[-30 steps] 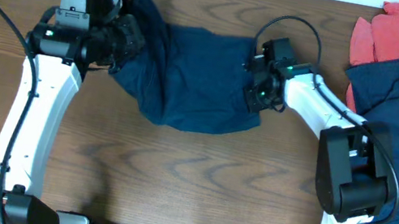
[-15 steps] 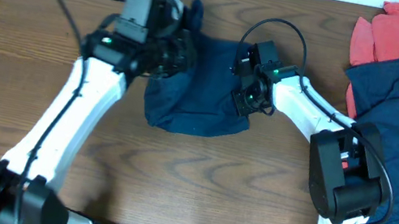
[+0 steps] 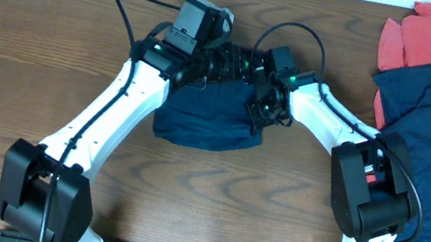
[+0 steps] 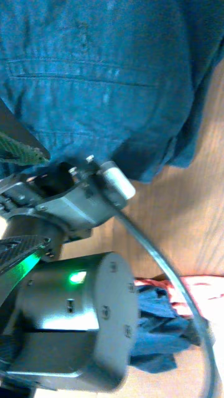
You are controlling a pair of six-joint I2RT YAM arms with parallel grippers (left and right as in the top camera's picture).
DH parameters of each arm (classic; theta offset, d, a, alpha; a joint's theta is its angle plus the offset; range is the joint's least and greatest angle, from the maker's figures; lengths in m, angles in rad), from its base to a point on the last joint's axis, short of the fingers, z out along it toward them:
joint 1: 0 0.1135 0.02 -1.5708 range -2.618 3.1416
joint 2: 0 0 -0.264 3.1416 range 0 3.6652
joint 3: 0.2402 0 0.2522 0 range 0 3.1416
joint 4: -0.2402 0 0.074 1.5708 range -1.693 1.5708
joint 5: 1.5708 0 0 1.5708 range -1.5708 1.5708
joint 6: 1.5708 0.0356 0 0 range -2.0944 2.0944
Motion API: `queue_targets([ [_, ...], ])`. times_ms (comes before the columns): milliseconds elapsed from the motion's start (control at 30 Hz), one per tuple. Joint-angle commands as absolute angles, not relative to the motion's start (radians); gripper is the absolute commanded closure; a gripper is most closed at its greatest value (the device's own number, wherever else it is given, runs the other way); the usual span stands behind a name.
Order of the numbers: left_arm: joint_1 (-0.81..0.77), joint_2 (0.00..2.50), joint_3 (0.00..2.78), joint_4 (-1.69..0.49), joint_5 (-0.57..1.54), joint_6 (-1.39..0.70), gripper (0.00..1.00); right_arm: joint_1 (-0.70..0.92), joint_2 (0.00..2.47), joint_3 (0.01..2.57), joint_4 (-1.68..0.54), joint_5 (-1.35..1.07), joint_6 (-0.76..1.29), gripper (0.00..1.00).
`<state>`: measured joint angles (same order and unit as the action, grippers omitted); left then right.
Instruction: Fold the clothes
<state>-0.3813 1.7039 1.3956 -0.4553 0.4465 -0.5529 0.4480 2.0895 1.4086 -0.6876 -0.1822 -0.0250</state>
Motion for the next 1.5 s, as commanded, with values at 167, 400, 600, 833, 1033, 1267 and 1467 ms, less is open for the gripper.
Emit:
queue_targets([
  [167,-0.257,1.631,1.423,-0.521,0.453,-0.483,0.6,0.363,2.016,1.488,-0.846,0.042,0.073,0.91],
  [400,-0.219,1.656,1.409,-0.628,0.273,-0.422,0.6,0.321,1.863,1.61,-0.857,-0.213,-0.082,0.79],
  [600,-0.22,1.72,1.39,-0.647,0.274,-0.365,0.6,0.374,1.864,1.592,-0.911,-0.426,-0.096,0.76],
  [833,-0.22,1.86,1.39,-0.694,0.275,-0.358,0.6,0.463,1.919,1.462,-0.916,-0.43,-0.094,0.75],
  [1033,-0.22,1.961,1.389,-0.736,0.275,-0.358,0.61,0.494,1.984,1.336,-0.883,-0.406,-0.094,0.76],
  [1267,-0.224,2.009,1.388,-0.913,0.276,-0.359,0.61,0.462,2.045,1.306,-0.822,-0.073,0.042,0.78],
  [1467,-0.27,2.009,1.366,-0.969,0.324,-0.36,0.6,0.393,2.044,1.316,-0.624,0.091,0.071,0.67],
])
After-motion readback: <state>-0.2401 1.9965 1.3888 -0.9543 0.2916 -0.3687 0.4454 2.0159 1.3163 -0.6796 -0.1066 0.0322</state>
